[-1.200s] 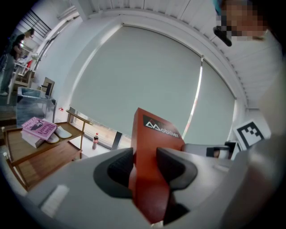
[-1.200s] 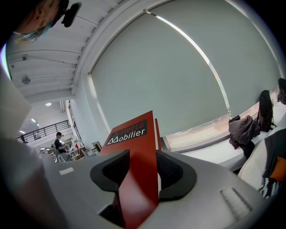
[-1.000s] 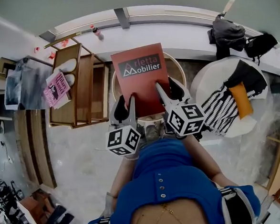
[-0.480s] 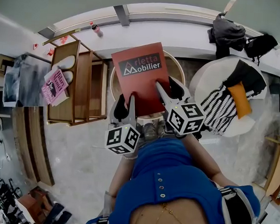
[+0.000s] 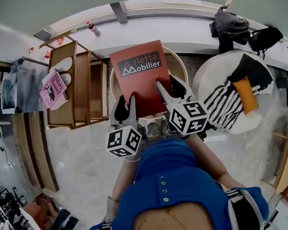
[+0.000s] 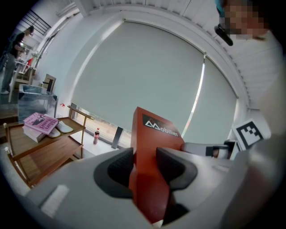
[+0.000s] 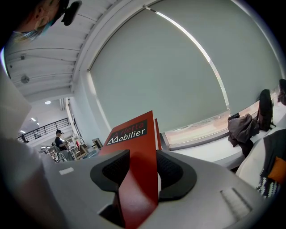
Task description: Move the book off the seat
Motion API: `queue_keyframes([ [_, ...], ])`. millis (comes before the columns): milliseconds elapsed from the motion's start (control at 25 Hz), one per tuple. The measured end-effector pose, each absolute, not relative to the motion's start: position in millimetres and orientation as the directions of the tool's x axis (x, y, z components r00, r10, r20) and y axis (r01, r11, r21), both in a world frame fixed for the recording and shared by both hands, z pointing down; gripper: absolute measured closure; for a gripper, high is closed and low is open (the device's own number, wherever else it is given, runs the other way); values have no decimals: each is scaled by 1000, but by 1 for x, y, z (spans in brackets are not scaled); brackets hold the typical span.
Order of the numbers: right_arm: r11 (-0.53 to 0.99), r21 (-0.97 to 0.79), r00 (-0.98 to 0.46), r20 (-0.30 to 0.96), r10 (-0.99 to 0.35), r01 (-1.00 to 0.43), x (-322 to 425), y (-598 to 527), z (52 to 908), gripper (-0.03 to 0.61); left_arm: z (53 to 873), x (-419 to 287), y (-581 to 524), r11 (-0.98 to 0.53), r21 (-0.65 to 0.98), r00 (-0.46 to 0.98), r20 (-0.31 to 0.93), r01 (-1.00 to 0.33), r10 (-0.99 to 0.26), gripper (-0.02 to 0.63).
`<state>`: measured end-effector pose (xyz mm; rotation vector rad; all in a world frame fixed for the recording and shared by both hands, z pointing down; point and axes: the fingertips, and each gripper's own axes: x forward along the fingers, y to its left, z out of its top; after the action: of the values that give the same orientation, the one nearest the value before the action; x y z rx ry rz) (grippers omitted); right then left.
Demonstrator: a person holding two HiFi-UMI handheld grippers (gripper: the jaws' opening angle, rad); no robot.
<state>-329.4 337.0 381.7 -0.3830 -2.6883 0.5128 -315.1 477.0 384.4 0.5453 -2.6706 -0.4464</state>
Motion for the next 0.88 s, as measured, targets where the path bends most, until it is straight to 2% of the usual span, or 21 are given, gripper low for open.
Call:
queue_keyframes([
  [440,896,-410,-883,339,325,172,-326,330,399,388,402,-313,470,874,381,-837,332,-302,-434,467],
  [880,898,-428,-840,446,310,104,-343,333,461,388,462,-331,473,870,404,-777,435,-284,-455,466],
])
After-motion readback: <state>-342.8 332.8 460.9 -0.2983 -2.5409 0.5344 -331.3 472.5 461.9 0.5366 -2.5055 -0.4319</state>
